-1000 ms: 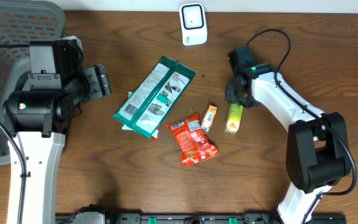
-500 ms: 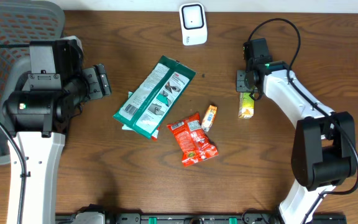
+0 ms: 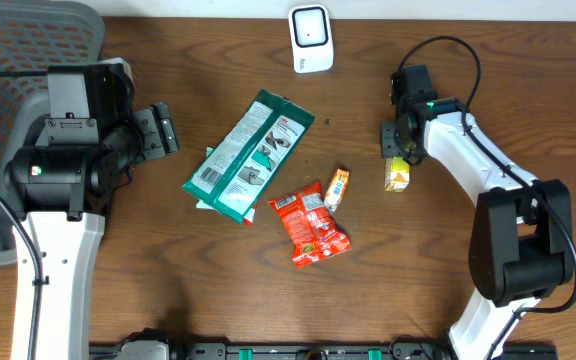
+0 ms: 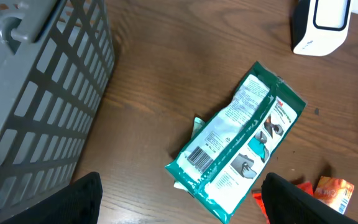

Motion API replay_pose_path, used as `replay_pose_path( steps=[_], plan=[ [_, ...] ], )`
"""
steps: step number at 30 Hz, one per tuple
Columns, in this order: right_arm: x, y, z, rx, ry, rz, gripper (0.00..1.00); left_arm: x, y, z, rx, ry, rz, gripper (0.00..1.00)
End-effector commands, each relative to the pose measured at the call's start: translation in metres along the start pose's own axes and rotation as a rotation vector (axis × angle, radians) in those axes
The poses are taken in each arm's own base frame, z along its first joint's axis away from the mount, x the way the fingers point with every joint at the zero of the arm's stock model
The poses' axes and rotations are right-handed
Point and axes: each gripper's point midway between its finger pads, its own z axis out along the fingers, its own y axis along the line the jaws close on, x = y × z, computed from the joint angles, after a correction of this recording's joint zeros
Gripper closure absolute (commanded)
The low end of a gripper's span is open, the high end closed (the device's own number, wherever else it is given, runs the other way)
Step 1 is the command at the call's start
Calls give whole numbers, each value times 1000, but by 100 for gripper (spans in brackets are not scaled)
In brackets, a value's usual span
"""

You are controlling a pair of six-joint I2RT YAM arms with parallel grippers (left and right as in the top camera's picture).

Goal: Scan the item barcode
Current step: 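Lift the green carton and move it right, barcode toward the gripper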

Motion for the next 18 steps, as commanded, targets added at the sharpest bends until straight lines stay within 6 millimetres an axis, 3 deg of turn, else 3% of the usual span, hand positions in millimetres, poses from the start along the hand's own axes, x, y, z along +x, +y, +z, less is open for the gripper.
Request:
replay_pose_path(
  steps=[1, 5, 9, 18],
  plan=[
    [5, 12, -17, -90, 25, -4, 40, -5, 0, -4, -5, -16, -9, 17],
    [24, 17, -32, -136, 99, -6, 32, -6, 0, -4, -5, -16, -9, 18],
    [43, 13, -34, -124, 172, -9, 29, -5, 0, -4, -5, -16, -9, 18],
    [44, 14, -29, -125, 165, -8, 30, -5, 0, -4, -5, -16, -9, 18]
  ],
)
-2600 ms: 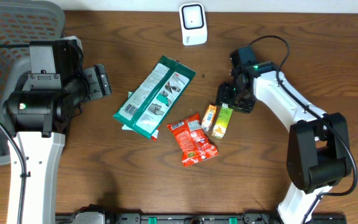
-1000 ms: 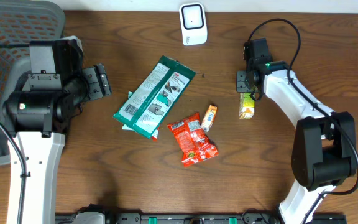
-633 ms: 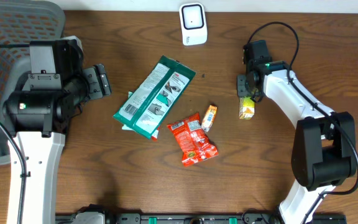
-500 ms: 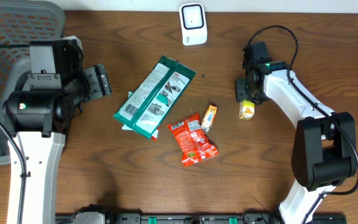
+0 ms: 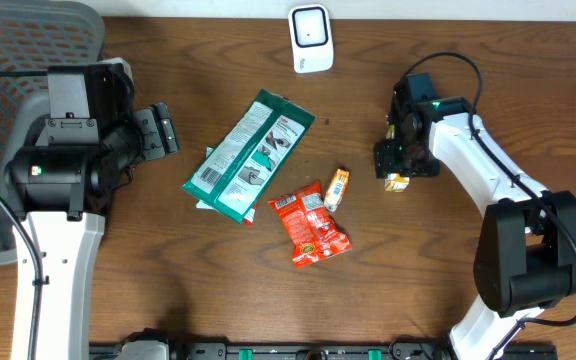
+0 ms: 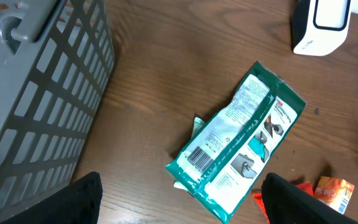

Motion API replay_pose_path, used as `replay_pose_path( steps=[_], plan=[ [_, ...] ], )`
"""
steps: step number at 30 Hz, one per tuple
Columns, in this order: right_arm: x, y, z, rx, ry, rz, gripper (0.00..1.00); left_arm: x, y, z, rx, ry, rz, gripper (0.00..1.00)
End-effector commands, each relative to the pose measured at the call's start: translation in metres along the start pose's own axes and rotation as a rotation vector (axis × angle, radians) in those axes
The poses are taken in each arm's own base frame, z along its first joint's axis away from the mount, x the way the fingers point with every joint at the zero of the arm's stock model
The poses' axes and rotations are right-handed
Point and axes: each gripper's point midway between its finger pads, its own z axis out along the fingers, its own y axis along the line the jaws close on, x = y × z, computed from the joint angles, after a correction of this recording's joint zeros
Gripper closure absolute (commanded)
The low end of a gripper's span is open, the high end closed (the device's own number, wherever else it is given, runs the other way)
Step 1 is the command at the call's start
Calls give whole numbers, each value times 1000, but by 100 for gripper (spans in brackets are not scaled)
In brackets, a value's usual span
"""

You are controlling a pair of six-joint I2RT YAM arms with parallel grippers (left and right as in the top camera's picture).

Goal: Scan the item barcode
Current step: 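Lift the green carton and move it right, barcode toward the gripper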

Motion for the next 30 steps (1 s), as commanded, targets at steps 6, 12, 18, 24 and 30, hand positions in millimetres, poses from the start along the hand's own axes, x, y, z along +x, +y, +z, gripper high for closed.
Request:
replay_pose_path(
  steps=[6, 12, 18, 24, 30],
  plan=[
    [-4, 1, -6, -14, -32, 37, 32, -6, 0, -4, -5, -16, -9, 18],
    [0, -3, 3, 5, -29, 82, 35, -5, 0, -4, -5, -16, -9, 17],
    [9, -5, 12, 9, -11, 83, 45, -6, 0, -4, -5, -16, -9, 18],
    [20, -7, 12, 20, 35, 84, 44, -6, 0, -4, -5, -16, -9, 18],
    [27, -9, 14, 25, 56, 84, 44, -6, 0, -4, -5, -16, -9, 18]
  ],
)
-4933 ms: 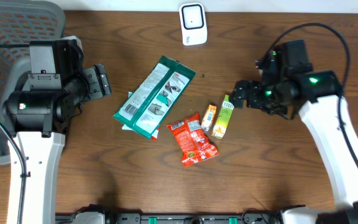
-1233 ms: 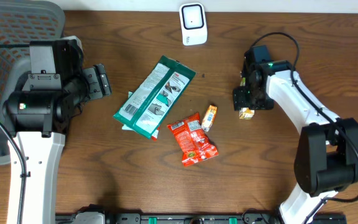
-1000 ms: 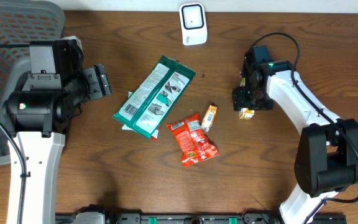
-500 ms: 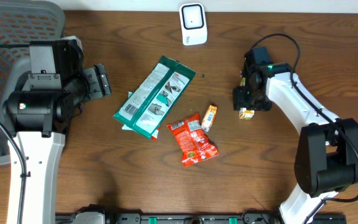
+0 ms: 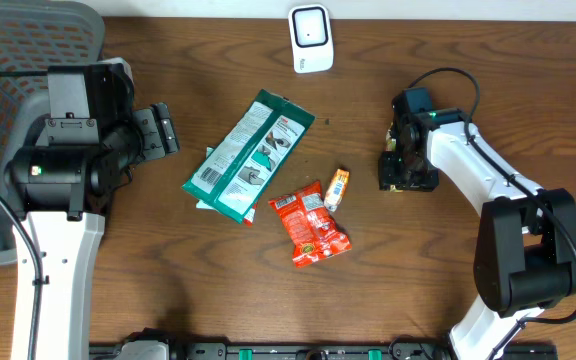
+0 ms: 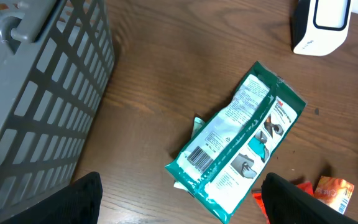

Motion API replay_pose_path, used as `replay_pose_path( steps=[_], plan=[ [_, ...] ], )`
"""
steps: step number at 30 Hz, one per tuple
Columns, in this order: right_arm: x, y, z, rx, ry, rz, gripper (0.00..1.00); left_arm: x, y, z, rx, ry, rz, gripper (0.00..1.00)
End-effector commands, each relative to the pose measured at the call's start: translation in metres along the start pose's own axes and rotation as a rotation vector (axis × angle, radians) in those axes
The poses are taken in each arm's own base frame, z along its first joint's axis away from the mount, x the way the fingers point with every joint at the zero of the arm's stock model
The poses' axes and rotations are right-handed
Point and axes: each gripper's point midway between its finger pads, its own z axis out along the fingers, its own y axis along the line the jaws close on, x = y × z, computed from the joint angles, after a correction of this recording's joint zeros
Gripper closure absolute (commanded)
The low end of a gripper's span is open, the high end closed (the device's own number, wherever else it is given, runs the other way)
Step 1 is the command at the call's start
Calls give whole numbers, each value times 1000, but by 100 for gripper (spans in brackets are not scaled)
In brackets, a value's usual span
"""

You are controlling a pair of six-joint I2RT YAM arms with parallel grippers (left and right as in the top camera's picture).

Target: Scan the item barcode

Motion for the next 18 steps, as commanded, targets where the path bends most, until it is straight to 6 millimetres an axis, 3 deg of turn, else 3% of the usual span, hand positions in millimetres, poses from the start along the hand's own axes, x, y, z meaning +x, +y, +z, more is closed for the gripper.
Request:
replay_pose_path(
  steps=[1, 10, 18],
  plan=[
    [0, -3, -4, 7, -16, 16, 47, -6, 0, -4, -5, -16, -9, 18],
    [-1, -3, -6, 4, -27, 15, 57, -6, 0, -4, -5, -16, -9, 17],
    [-3, -1, -33, -14, -92, 13, 63, -6, 0, -4, -5, -16, -9, 17]
  ],
)
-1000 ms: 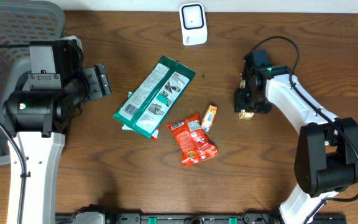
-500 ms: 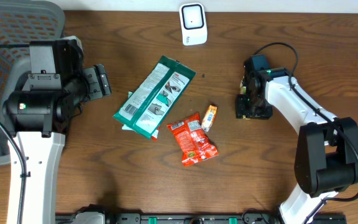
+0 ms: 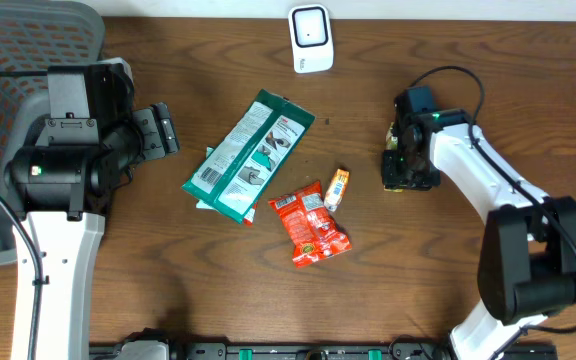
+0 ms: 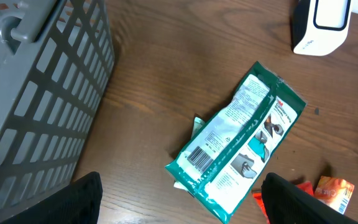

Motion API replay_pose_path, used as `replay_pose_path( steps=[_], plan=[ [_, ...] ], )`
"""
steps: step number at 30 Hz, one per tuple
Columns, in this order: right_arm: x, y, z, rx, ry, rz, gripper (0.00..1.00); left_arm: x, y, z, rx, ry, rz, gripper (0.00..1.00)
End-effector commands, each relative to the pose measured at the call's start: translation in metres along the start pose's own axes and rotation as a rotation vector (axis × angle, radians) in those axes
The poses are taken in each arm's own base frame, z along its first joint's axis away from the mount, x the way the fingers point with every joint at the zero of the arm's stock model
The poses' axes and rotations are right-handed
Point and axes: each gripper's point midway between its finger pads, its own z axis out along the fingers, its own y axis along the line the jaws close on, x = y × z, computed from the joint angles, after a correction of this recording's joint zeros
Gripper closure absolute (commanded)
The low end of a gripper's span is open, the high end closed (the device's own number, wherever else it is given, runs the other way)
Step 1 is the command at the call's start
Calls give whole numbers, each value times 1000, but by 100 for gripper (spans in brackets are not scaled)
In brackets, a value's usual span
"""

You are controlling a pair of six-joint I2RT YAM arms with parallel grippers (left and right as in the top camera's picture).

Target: Scan the item barcode

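Note:
The white barcode scanner (image 3: 310,38) stands at the table's far edge, also visible in the left wrist view (image 4: 321,25). My right gripper (image 3: 404,170) is lowered onto a small yellow-green box, of which only a strip shows at the frame edge; the jaws are hidden from above. A green packet (image 3: 251,155) with its barcode up, a red snack bag (image 3: 310,223) and a small orange packet (image 3: 337,188) lie mid-table. My left gripper (image 4: 182,208) hovers open and empty, left of the green packet (image 4: 238,146).
A grey slatted basket (image 3: 28,45) fills the far left corner, right beside my left arm, its wall (image 4: 36,93) close to the wrist camera. Cables loop behind the right arm.
The right arm has shifted very slightly while its gripper stays down on the yellow-green box. The left arm and every item on the table are unchanged.
The right gripper was first just beyond the yellow-green box, which lay in plain sight. It then stood over the box's far end, and later covered it almost fully, where it remains. The left gripper has stayed open and still throughout.

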Motion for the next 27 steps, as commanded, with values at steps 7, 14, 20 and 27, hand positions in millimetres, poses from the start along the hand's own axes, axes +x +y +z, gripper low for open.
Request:
replay_pose_path(
  steps=[7, 14, 20, 27],
  plan=[
    [-1, -2, -30, -9, -71, 7, 60, -6, 0, -4, -5, -16, -9, 18],
    [13, -3, -16, -17, -26, 8, 1, -6, 0, -4, -5, -16, -9, 18],
    [29, 5, -36, -37, -36, -20, 46, -6, 0, -4, -5, -16, -9, 18],
    [26, 1, -92, 31, -334, 52, 48, -6, 0, -4, -5, -16, -9, 18]
  ],
)
